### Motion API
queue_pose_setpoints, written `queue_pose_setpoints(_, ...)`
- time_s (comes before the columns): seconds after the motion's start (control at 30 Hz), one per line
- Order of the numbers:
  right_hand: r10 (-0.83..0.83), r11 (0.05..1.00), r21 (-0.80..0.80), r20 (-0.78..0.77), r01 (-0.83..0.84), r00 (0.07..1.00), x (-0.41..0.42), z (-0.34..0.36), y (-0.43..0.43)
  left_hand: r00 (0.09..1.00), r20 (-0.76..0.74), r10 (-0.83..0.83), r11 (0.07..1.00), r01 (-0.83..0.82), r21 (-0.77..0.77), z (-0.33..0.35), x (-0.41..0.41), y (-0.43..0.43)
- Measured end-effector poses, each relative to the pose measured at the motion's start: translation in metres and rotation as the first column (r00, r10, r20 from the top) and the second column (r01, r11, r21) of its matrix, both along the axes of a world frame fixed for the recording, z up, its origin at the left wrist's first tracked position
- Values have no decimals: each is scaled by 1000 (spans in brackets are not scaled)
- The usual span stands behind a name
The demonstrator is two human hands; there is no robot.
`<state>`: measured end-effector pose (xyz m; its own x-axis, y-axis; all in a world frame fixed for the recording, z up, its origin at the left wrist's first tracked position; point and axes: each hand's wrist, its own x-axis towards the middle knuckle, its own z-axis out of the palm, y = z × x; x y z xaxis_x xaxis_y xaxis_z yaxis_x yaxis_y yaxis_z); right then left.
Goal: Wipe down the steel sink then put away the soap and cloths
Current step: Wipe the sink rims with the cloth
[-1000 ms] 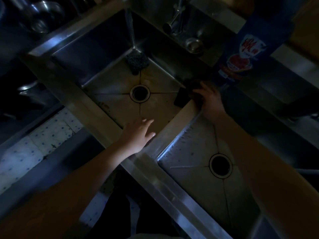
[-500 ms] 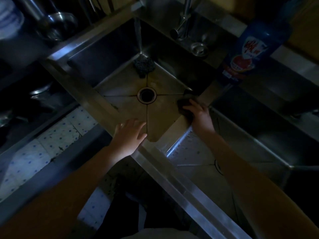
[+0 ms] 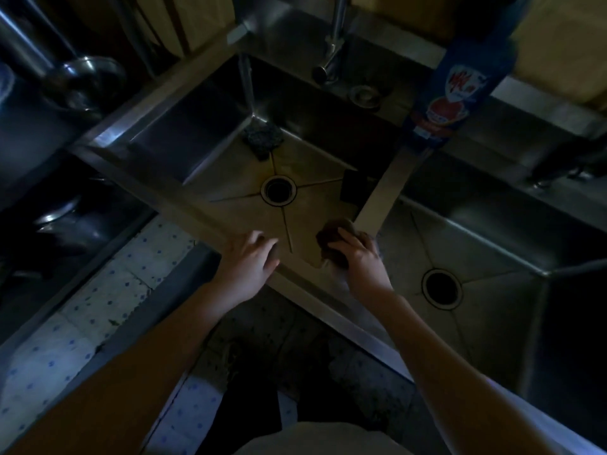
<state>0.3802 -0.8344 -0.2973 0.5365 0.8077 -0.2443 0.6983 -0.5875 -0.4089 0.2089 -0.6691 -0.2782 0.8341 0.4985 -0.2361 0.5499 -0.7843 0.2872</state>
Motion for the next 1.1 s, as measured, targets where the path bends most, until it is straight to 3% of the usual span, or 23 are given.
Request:
queue_pose_setpoints(0.37, -255, 962, -106, -2, 253, 967, -72, 16, 16, 981, -56, -186, 981, 182, -65, 4, -38, 58)
queue_pose_setpoints(0.6, -451, 892, -55, -18, 449, 892, -112, 22, 46, 963, -30, -269, 961, 265, -83, 5, -54, 88)
queue_pose_setpoints(1.1, -321, 946, 10, -129, 325, 938, -137, 25, 153, 987, -1, -159, 977, 157, -142, 5, -50, 140)
